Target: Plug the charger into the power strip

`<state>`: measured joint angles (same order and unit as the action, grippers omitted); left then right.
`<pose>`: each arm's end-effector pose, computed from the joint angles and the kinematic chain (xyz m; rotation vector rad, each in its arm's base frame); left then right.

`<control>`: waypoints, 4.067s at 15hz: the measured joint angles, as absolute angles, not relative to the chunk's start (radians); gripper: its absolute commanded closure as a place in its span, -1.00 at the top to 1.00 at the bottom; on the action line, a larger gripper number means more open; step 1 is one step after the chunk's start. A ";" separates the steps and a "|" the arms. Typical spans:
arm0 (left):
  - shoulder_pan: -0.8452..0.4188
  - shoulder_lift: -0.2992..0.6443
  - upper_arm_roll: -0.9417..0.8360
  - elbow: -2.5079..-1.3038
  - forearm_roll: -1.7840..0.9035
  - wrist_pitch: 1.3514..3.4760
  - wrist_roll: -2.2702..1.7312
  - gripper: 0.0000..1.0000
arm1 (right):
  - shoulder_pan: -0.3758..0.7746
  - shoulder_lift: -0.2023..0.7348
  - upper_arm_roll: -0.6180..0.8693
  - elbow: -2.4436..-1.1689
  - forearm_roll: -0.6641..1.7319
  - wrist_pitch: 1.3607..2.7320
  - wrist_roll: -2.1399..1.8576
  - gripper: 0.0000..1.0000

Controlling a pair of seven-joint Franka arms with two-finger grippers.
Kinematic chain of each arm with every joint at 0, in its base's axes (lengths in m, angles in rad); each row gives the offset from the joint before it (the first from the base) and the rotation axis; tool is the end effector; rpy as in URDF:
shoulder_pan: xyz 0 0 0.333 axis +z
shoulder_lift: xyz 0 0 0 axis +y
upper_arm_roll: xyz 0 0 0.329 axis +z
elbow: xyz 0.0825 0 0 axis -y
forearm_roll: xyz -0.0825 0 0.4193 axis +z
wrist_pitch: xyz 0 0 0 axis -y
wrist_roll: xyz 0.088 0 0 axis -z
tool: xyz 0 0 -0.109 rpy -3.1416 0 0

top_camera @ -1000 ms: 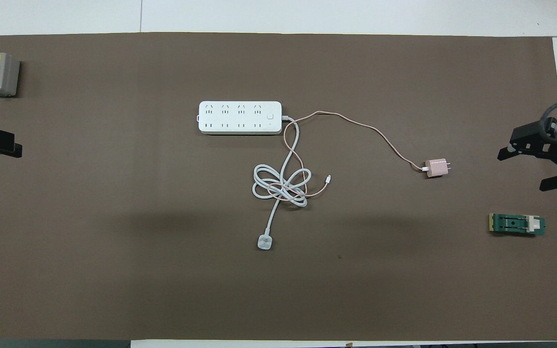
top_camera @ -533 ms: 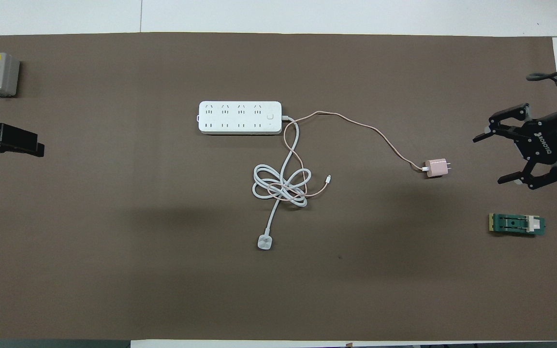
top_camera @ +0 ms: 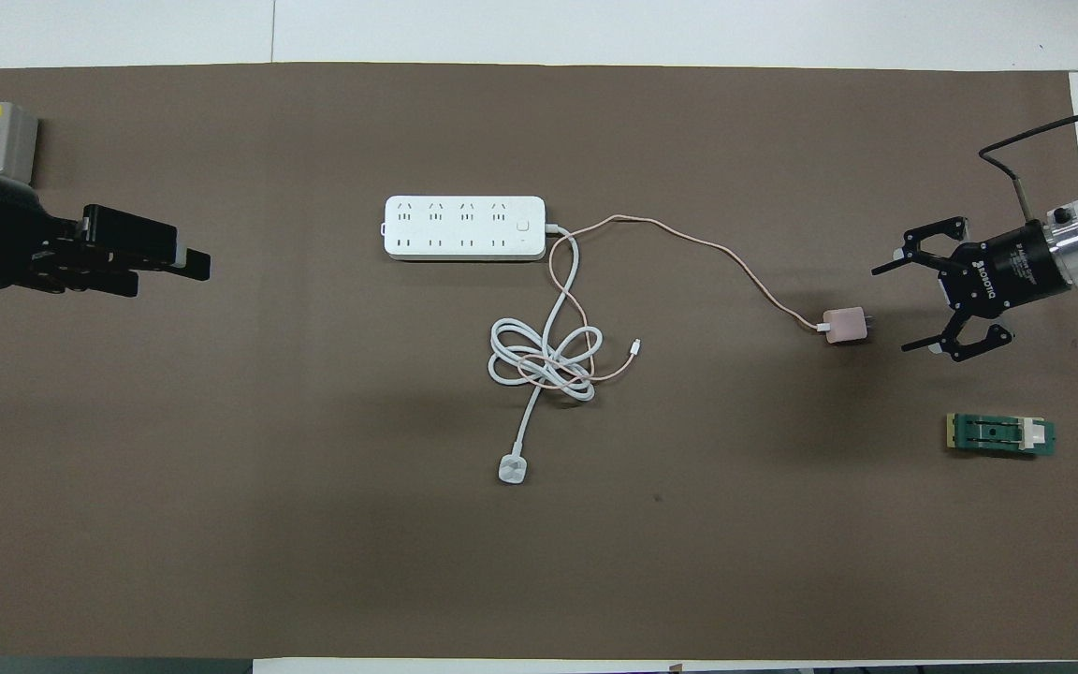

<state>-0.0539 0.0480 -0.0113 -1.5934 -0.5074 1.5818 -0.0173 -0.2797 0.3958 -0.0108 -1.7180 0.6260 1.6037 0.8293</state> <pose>0.5999 -0.0916 0.6099 2.6346 -0.0352 -0.1067 0.6297 -0.1228 0.3376 -2.0317 1.5595 0.8561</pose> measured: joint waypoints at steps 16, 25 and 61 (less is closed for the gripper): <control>-0.180 0.401 -0.015 -1.680 -1.541 1.820 0.472 1.00 | -0.279 0.493 -0.014 -1.848 0.709 1.835 0.756 0.86; -0.178 0.251 -0.013 -2.162 -1.735 1.762 0.855 1.00 | -0.279 0.477 -0.014 -1.875 0.725 1.859 0.697 -1.00; -0.326 0.351 -0.012 -1.975 -1.859 1.988 0.817 1.00 | 0.378 0.458 0.002 -1.492 0.805 2.022 1.561 -1.00</control>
